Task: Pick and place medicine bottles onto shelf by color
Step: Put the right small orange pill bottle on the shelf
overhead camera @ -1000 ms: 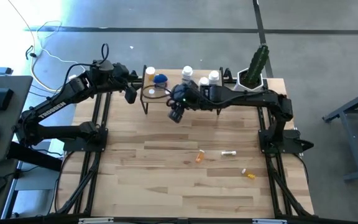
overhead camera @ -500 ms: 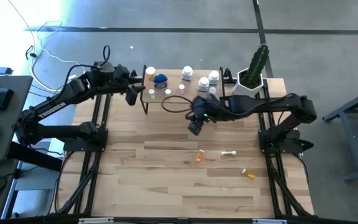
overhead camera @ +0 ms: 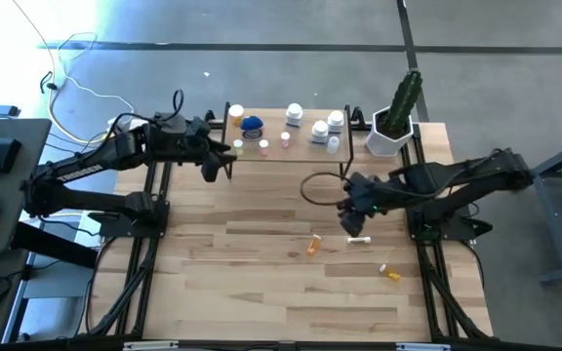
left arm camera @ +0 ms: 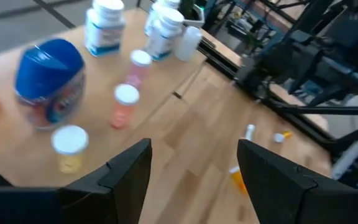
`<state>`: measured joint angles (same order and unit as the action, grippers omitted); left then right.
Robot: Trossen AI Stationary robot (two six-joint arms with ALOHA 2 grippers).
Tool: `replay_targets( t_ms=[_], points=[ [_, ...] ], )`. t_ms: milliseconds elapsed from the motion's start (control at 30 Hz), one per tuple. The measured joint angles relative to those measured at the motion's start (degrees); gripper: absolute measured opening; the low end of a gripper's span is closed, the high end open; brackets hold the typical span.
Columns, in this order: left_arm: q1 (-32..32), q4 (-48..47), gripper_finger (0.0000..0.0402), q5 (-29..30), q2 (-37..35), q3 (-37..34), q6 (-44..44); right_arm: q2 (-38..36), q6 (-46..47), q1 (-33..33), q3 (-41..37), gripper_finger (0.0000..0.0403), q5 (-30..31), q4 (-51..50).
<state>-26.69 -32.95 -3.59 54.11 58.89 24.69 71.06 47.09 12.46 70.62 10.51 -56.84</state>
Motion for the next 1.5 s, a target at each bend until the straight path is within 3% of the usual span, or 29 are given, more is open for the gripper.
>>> replay_targets(
  t_ms=[200, 300, 867, 1167, 1500],
  points=[
    [5.3, 0.0, 0.0225, 0.2, 0.0, 0.0, 5.7, -2.2, 10.4, 5.4, -3.0, 0.0179, -5.7, -7.2],
    [8.5, 0.0, 0.0225, 3.0, 0.0, 0.0, 8.0, -2.0, 13.7, 9.0, -3.1, 0.0179, -7.6, -10.3],
    [22.7, 0.0, 0.0225, 12.5, 0.0, 0.0, 16.1, -1.3, 24.8, 27.6, -3.3, 0.0205, -5.4, -18.0],
    [27.0, 0.0, 0.0225, 15.5, 0.0, 0.0, 18.7, -1.3, 32.2, 34.6, -13.8, 0.0209, -8.3, -9.5],
    [28.0, 0.0, 0.0225, 16.7, 0.0, 0.0, 18.8, -1.3, 38.0, 36.5, -23.9, 0.0209, -12.3, 1.9]
  ],
)
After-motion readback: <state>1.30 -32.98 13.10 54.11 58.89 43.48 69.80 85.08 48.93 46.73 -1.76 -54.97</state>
